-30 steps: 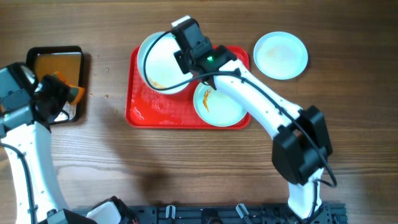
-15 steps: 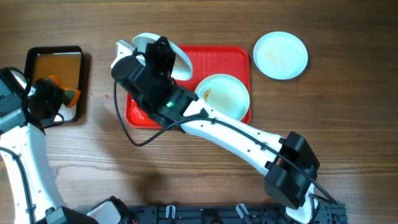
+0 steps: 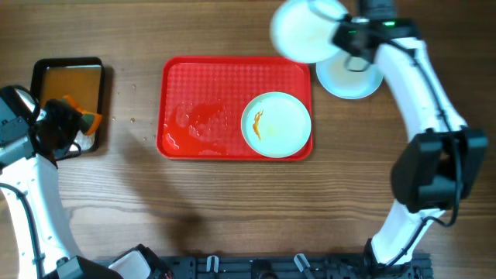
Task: Clean dirty plates on tray and stack at the side
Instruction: 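Grip the last plate with the right gripper and drag it left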
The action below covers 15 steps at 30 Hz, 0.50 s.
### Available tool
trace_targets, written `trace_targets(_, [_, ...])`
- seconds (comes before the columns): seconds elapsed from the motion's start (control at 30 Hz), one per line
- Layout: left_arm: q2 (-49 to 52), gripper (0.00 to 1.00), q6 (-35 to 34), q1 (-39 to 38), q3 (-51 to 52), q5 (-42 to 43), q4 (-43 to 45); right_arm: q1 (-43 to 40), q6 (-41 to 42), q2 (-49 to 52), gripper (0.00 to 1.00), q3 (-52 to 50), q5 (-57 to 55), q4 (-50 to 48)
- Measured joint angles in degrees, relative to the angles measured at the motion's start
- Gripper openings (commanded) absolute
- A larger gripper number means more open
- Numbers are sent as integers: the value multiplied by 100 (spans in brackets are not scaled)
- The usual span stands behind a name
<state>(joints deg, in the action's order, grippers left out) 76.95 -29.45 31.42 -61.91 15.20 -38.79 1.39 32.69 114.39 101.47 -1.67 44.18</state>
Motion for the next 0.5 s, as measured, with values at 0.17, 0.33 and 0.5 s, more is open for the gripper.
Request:
trace_targets(0.17, [129, 4, 0, 0, 61, 341, 146, -1075, 249, -50, 46, -918, 85, -640])
trace_targets(0.33, [160, 4, 0, -151, 61, 426, 170, -1121, 66, -50, 55, -1526, 369, -938])
trace_targets(0.5, [160, 4, 0, -212, 61, 426, 175, -562, -1552, -52, 63, -1526, 2896, -743])
